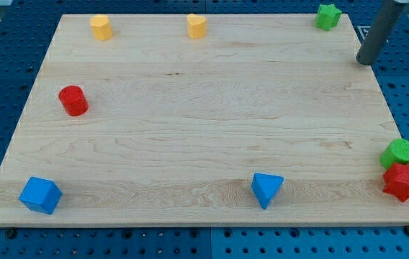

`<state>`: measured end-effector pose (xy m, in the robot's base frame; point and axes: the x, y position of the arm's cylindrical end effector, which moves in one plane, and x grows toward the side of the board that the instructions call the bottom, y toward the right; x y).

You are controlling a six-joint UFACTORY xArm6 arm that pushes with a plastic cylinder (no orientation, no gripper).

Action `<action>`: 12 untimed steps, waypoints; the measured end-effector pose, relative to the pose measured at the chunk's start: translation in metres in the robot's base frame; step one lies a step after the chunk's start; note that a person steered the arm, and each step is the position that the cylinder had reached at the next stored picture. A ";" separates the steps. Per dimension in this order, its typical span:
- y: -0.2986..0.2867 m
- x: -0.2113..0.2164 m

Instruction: Push green star towards green circle

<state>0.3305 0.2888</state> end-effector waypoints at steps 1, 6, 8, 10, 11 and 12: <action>0.000 -0.002; 0.048 -0.139; -0.020 -0.139; -0.056 -0.125; -0.065 -0.124; -0.080 -0.138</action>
<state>0.1921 0.2088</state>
